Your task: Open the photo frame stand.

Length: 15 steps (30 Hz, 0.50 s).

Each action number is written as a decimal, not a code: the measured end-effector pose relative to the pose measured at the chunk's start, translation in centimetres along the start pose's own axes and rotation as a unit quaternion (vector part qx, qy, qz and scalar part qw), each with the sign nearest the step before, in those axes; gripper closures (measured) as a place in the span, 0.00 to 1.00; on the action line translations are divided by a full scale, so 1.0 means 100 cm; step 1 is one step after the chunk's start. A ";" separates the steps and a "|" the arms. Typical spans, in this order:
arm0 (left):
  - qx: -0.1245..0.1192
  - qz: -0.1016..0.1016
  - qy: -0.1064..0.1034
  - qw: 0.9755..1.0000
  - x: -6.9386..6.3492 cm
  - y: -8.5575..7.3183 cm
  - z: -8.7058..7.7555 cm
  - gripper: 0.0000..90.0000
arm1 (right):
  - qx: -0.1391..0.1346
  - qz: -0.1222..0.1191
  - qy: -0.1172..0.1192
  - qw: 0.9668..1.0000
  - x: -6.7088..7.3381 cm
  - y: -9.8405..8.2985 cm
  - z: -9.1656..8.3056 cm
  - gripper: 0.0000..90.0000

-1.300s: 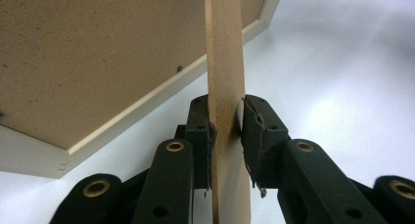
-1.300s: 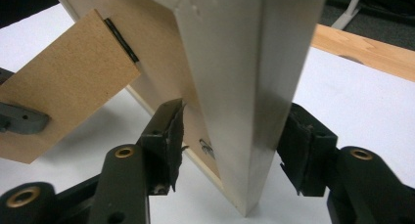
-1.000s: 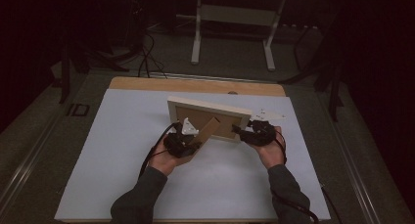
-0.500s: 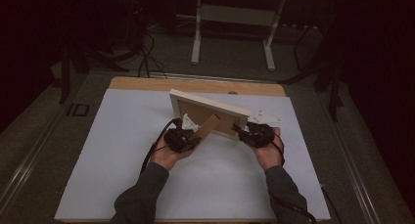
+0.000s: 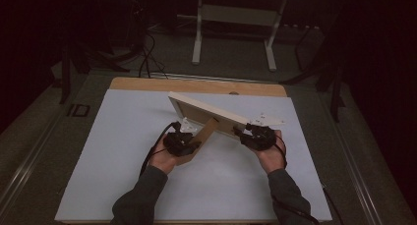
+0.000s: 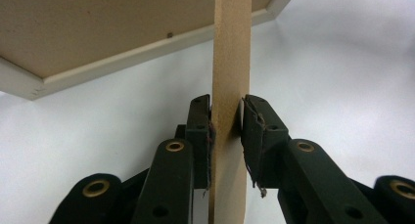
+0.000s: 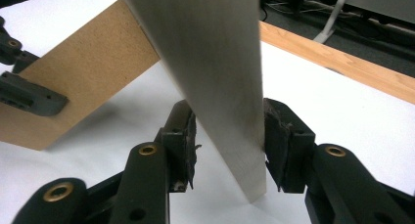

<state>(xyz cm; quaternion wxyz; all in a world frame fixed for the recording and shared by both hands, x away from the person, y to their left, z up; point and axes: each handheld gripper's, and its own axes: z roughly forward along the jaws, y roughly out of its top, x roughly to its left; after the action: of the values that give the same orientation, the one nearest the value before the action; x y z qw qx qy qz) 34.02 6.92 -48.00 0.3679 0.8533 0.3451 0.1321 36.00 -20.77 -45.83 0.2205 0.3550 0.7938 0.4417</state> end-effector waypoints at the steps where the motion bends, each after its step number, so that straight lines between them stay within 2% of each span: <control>1: 0.000 0.000 0.000 1.000 0.000 0.000 0.000 0.83 | 0.000 0.000 0.000 1.000 0.000 0.000 0.000 0.64; 9: 0.004 0.004 0.002 1.000 -0.004 -0.005 -0.001 0.84 | 0.002 -0.005 0.009 1.000 0.003 -0.001 -0.001 0.63; 15: 0.002 -0.002 0.001 1.000 -0.005 -0.009 0.000 0.84 | 0.003 -0.005 0.015 1.000 0.005 -0.003 0.000 0.62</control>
<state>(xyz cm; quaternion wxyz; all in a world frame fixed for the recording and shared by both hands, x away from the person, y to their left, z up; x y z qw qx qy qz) 33.22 7.07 -48.60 0.3665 0.8532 0.3470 0.1313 35.59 -20.50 -46.06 0.2096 0.3447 0.8003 0.4436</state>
